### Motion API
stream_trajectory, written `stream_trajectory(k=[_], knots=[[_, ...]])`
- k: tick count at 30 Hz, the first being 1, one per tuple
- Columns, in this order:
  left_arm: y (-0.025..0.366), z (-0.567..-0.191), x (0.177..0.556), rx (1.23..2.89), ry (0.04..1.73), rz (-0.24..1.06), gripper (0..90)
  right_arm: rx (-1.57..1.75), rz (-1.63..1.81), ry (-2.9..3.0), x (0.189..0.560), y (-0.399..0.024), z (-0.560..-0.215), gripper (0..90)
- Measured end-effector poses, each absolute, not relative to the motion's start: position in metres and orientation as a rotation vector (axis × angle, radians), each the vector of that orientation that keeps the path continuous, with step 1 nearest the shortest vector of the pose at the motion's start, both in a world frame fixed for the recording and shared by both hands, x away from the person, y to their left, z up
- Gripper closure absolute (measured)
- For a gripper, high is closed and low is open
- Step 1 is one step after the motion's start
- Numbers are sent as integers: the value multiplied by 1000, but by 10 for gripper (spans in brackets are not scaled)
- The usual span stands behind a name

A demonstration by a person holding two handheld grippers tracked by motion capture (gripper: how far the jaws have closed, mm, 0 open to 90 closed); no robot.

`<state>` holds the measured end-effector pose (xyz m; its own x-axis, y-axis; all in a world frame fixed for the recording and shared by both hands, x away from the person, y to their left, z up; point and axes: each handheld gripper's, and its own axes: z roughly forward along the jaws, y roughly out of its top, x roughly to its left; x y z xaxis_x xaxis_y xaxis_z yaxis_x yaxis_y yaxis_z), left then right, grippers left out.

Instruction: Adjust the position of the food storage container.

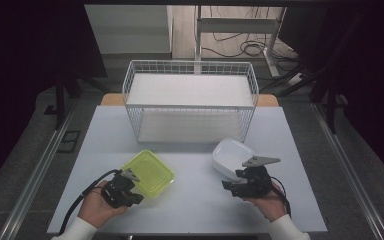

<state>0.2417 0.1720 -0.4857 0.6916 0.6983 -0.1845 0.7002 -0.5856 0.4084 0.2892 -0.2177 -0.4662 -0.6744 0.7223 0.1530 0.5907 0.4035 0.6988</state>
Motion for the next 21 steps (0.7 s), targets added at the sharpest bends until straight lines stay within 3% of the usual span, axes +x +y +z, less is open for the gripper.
stream_trajectory(k=[21], knots=[[129,-489,256,2390,1164,17,900,1177,1123,2488,290,-217,-465,308]])
